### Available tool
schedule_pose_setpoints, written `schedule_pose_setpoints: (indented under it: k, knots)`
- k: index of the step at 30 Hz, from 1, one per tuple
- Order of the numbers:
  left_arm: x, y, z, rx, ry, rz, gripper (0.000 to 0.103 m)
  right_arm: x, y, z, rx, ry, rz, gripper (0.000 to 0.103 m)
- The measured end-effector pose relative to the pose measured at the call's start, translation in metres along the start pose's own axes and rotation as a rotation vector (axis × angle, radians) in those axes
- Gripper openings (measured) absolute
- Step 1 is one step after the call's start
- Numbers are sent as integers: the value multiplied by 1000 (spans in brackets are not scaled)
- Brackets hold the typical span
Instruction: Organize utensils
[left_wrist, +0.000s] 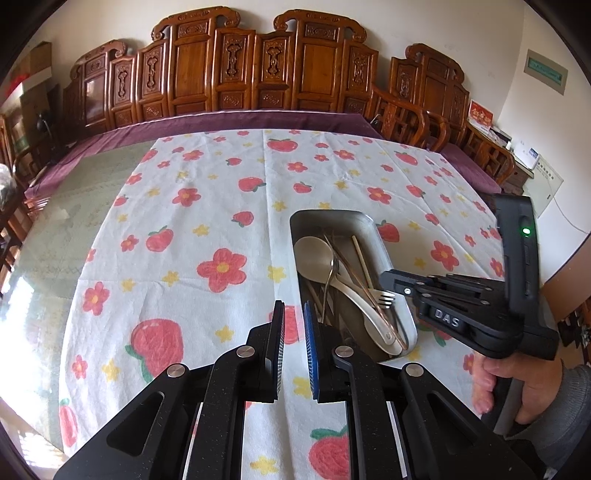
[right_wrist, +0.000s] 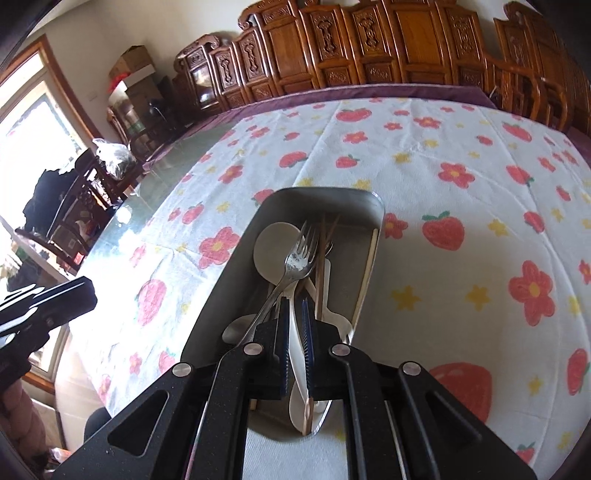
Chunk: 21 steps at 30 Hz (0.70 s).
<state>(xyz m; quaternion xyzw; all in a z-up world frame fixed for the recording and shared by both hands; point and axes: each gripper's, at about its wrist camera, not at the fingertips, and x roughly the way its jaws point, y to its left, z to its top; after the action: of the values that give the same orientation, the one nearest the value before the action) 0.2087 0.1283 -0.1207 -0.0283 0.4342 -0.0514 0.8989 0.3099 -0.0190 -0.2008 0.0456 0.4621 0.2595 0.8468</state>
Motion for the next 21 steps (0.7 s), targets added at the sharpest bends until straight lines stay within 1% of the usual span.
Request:
schedule_pose_setpoints:
  k: [1, 3, 7, 9, 10, 12, 13, 15, 16, 17, 18, 20, 21]
  knots:
    - [-3, -2, 0, 1, -4, 2, 11, -8, 0, -1, -8, -10, -1, 10]
    - [-9, -7, 0, 6, -17, 7, 19, -25, 0, -4, -17, -31, 0, 10]
    - [-24, -20, -2, 18, -42, 18, 26, -61, 0, -9, -39, -75, -11, 10]
    - [-32, -26, -3, 24, -57, 24, 36, -81, 0, -14, -52, -101, -22, 10]
    - [-35, -29, -4, 27, -64, 28, 39, -90, 0, -16, -58, -111, -29, 10]
    - [-43, -35, -6, 30, -79, 36, 53, -107, 1, -22, -69, -130, -49, 10]
    - [-47, -38, -7, 29, -87, 39, 58, -113, 1, -25, -72, -137, -56, 10]
    - [-55, -44, -10, 28, -114, 49, 80, -130, -2, -33, -72, -157, -74, 10]
    - [-59, -47, -12, 29, -125, 54, 83, -136, -3, -36, -68, -162, -76, 10]
    - [-61, -49, -13, 29, -130, 56, 86, -145, -6, -40, -63, -174, -80, 16]
    - [-63, -51, -14, 29, -134, 56, 90, -150, -7, -43, -61, -184, -84, 20]
    - [-69, -56, -18, 25, -145, 63, 95, -165, -12, -52, -56, -209, -108, 35]
    - [-71, -60, -21, 23, -146, 68, 95, -172, -15, -57, -51, -219, -118, 38]
